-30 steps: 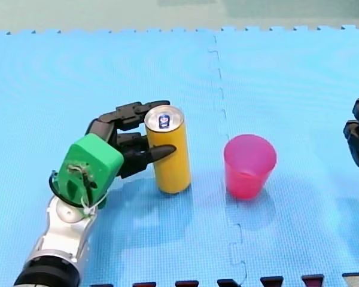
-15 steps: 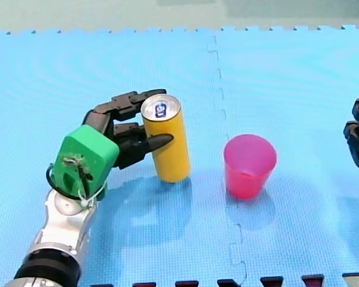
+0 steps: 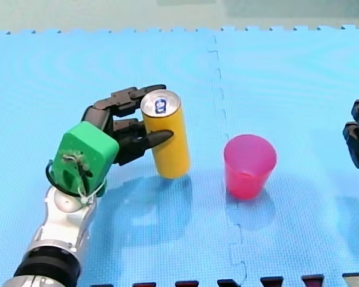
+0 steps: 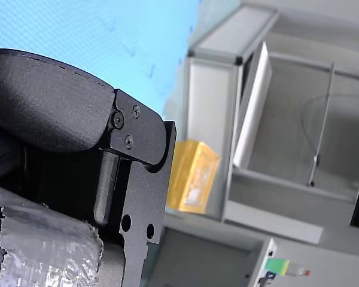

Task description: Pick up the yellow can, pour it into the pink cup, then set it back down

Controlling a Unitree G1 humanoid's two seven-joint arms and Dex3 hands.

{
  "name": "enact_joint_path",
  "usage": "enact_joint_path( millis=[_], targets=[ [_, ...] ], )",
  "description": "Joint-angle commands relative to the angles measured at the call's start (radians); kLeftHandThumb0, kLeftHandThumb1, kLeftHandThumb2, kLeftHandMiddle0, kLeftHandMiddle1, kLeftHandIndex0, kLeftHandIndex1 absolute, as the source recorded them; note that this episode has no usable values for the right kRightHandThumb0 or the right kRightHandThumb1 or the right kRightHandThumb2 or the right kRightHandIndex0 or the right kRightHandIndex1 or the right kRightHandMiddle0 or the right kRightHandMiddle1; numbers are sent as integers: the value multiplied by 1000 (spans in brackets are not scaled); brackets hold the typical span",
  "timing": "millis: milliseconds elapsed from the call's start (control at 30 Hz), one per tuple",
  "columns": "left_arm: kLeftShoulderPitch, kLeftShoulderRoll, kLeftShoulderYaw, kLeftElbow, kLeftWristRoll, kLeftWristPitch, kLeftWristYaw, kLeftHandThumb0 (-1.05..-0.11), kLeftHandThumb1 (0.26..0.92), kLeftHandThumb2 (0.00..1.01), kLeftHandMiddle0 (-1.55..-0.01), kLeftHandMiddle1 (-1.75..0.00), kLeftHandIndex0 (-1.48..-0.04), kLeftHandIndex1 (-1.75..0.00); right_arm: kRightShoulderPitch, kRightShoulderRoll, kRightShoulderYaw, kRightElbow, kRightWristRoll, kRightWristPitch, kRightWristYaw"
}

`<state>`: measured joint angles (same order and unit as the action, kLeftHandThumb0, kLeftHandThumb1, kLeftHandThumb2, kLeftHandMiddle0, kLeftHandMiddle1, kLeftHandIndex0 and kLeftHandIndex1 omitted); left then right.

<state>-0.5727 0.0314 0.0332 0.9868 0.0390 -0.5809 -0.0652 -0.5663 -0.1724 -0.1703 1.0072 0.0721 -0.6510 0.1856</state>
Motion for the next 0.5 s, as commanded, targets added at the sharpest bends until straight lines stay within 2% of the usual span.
enact_joint_path(
  millis=[0, 467],
  targets=[
    [-22, 10, 2, 6, 5, -9, 8, -423, 748, 0, -1380, -7, -1259, 0, -6, 0, 1, 3, -1, -6, -5],
    [-69, 27, -14, 11, 52, -8, 54, -424, 750, 0, -1385, -6, -1256, -1, -15, 9, 4, 28, -10, -24, -26]
  ],
)
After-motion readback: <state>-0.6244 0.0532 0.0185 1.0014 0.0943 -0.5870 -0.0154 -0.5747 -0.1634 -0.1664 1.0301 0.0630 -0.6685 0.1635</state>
